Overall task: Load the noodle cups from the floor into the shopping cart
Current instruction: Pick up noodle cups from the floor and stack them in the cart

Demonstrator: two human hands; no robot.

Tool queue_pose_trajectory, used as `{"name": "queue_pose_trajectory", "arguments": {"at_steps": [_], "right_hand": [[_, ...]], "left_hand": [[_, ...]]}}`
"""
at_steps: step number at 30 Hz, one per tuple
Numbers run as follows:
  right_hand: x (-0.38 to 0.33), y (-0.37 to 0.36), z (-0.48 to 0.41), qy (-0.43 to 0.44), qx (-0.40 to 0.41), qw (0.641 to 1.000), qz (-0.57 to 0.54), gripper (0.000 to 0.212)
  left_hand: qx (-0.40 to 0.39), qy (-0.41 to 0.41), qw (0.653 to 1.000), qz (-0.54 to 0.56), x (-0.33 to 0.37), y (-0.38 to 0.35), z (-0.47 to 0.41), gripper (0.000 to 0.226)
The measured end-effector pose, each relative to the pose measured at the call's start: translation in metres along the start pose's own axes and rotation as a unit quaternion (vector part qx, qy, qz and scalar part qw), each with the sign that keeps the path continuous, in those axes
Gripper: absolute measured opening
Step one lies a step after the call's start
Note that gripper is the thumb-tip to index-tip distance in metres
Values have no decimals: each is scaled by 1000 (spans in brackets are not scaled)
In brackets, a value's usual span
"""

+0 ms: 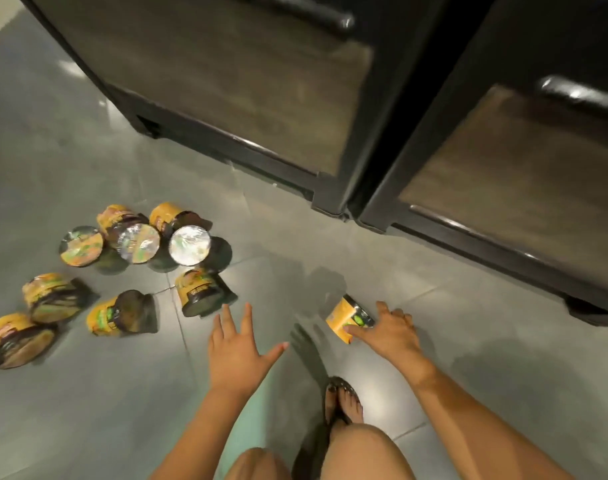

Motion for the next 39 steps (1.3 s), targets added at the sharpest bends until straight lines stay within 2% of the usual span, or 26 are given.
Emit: {"name": "queue_pose_trajectory", "arguments": {"at_steps": [6, 9, 11, 12, 14, 18, 19, 21, 26, 31, 39], "right_hand": [[23, -73, -112, -72, 31, 981, -176, 111], [33, -93, -145, -96, 43, 967, -234, 123], [38, -107, -163, -97, 19, 959, -267, 130], [39, -112, -169, -91, 5, 954, -285, 126], [40, -121, -174, -71, -4, 943, -324, 103], [40, -129, -171, -33, 40, 936, -349, 79], [38, -131, -168, -17, 52, 933, -355, 75], [33, -133, -164, 21, 78, 924, -375, 79], [12, -139, -158, 104, 131, 937, -307, 115], [-16, -143, -150, 212, 149, 928, -269, 122], [-78, -163, -157, 326, 158, 919, -158, 124]], "left_hand": [[47, -39, 998, -8, -2, -91, -100, 108], [90, -65, 994, -14, 4, -110, -129, 115], [123, -85, 989, -15, 9, -117, -141, 114], [137, -93, 986, -11, 12, -118, -145, 113], [154, -102, 983, 1, 16, -120, -146, 110], [159, -113, 980, 30, 20, -120, -135, 107], [160, -117, 980, 35, 20, -119, -132, 106], [163, -121, 978, 39, 17, -114, -131, 103], [177, -94, 977, 72, -13, -104, -140, 96], [182, -33, 978, 92, -65, -110, -148, 96], [212, 40, 976, 29, -144, -114, -169, 108]]}}
Point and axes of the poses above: each hand's wrist, its own z-axis away from the middle knuckle, its own y-axis out of the back of the hand, x = y × z, the point moved 6 cm from there along -z, towards the middle knuckle, and after that the axes turned 2 degrees about -x, right-handed, at the moved point
